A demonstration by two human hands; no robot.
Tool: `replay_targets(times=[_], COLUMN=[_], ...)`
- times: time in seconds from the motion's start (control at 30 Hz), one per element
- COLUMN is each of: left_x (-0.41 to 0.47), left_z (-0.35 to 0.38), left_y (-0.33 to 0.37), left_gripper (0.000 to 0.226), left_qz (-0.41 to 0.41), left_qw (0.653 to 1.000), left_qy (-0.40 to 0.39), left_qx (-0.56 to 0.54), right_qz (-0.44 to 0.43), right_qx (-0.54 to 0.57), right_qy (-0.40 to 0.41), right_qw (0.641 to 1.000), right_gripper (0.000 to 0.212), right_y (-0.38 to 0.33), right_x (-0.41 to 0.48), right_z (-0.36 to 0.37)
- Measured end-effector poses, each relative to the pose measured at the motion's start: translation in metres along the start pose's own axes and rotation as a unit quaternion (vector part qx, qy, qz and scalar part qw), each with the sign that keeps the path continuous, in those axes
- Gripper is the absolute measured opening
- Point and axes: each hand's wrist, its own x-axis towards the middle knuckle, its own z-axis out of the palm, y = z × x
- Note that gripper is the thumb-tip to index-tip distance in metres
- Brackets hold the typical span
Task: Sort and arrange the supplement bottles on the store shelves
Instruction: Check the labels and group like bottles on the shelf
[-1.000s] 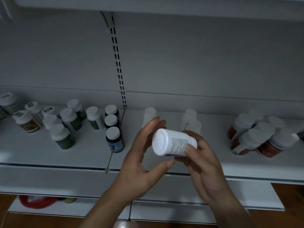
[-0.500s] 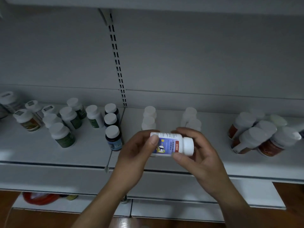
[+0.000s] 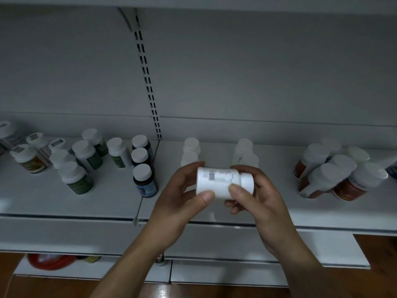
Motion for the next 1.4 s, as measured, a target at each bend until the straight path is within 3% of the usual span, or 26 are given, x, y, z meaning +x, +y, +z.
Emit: replay_targets(times=[0.1,0.23,0.33,0.43,0.57,0.73,0.83,1.0,1.17,1.4], left_x=[-0.0006,0.0006,-0.0007,-0.0033,-0.0019,-0.0033,-0.0042,-0.0022,-0.0063,-0.0058], left_z=[-0.0006,0.0036,0.0034,0.0011,0.0026,0.0015,0.0007,0.0051,0.0058,0.0087], left_y=[-0.0014,0.0006,0.0004,-0.0013,0.0012,0.0010,-0.0017,-0.0010,-0.0037,-0.0002], left_gripper=[0.055,0.043,0.054,0.059,0.044,0.053,0.054,0.044,0.059,0.046], left_qz=[0.030,0.000,-0.010,0.029,0.027,0.011,0.039,0.011,0.022,0.004], left_qw=[0.999,1.000,1.000,0.999,0.999,1.000,0.999,0.999,0.999,0.999], left_qy=[-0.024,0.020,0.014,-0.015,0.019,0.006,-0.009,0.031,0.006,0.039], left_qx=[-0.004,-0.018,-0.006,0.001,-0.011,0.006,0.011,-0.022,-0.026,-0.022], right_qz=[0.015,0.002,-0.004,0.003,-0.002,-0.004,0.002,-0.017,-0.010,-0.018], right_qx=[-0.008,-0.012,-0.015,-0.015,-0.008,0.006,-0.010,-0.010,-0.002,0.010], right_qy=[0.003,-0.011,0.006,0.015,-0.021,0.002,0.006,-0.015,0.028,0.007], right_qw=[1.000,1.000,1.000,1.000,1.000,1.000,1.000,1.000,1.000,1.000], right_gripper=[0.047,0.052,0.046,0.050,0.059,0.047,0.053,0.059,0.053,0.049], right_y=[0.0002,0.0017,0.0019,0.0012,0.0001,0.0010,0.0002,0.0010,0.0011,0.0001], right_x=[0.0016,-0.0002,0.0000,0.0010,-0.0016,-0.0006,0.0014,-0.0011,0.0019,-0.0012], right_z=[0.0004,-0.0008,0.0006,0.0014,0.0009,0.0021,0.0024,0.0017,0.0061,0.0034])
